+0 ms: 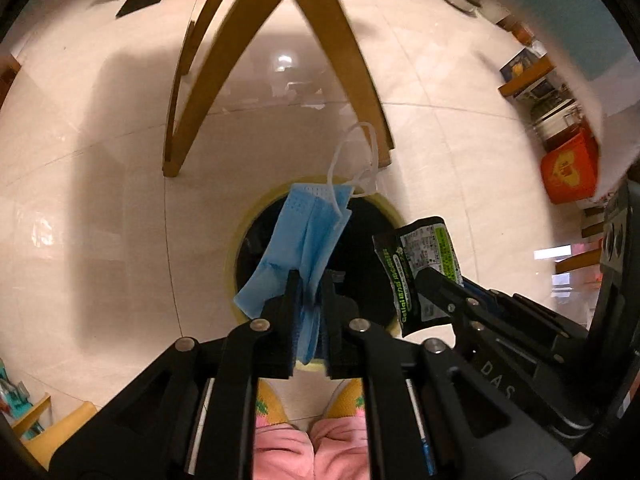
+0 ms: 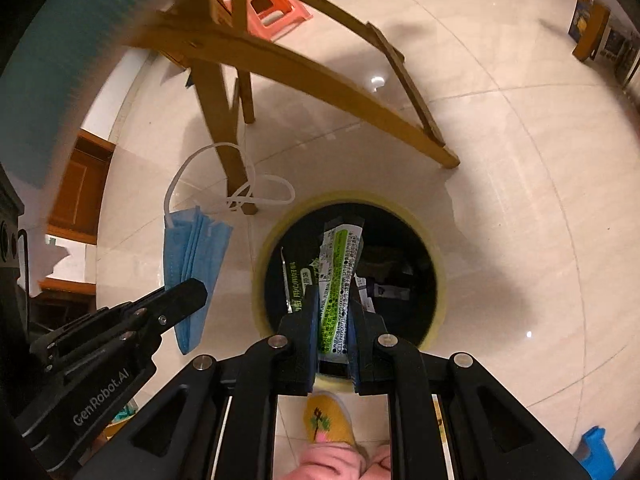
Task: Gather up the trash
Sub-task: 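Open both tools to drop the mask and wrapper into the bin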
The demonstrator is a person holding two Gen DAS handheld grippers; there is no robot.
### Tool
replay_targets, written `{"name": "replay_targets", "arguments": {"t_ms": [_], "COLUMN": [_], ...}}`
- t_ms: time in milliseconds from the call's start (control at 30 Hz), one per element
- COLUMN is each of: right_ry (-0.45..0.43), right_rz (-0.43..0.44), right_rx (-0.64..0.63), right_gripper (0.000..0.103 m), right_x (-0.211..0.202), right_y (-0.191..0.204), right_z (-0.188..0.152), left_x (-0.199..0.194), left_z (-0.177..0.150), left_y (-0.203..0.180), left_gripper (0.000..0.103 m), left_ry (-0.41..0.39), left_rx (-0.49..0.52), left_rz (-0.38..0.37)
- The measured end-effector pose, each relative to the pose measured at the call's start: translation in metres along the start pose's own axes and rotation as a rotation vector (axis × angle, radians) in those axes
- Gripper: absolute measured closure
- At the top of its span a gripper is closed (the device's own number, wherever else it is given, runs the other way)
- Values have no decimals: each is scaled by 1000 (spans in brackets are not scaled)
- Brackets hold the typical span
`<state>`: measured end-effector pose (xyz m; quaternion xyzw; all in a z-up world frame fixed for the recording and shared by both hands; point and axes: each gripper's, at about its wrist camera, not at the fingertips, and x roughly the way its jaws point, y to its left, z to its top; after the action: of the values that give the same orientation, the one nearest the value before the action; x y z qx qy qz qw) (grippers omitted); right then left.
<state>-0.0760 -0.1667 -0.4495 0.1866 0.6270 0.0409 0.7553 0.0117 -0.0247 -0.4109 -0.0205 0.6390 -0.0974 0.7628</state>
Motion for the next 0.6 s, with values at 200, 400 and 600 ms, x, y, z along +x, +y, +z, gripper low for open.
{"name": "replay_targets", "arguments": {"t_ms": [200,400,600], "right_ry": [26,28,19], "right_rz": [-3,-5,-13], "right_rx": [32,60,61], "right_gripper": [68,45,41], "right_x": [38,45,32], "right_y": [-10,-12,-7], "right_z": [-6,-10,-9], "left_x": [31,28,9], "left_z": [-1,-3,-9], "left_y": [16,32,36], "left_gripper": [33,28,25], "left_ry": [-5,-9,-25], "left_rx": [8,11,10], "left_rz": [44,52,64]}}
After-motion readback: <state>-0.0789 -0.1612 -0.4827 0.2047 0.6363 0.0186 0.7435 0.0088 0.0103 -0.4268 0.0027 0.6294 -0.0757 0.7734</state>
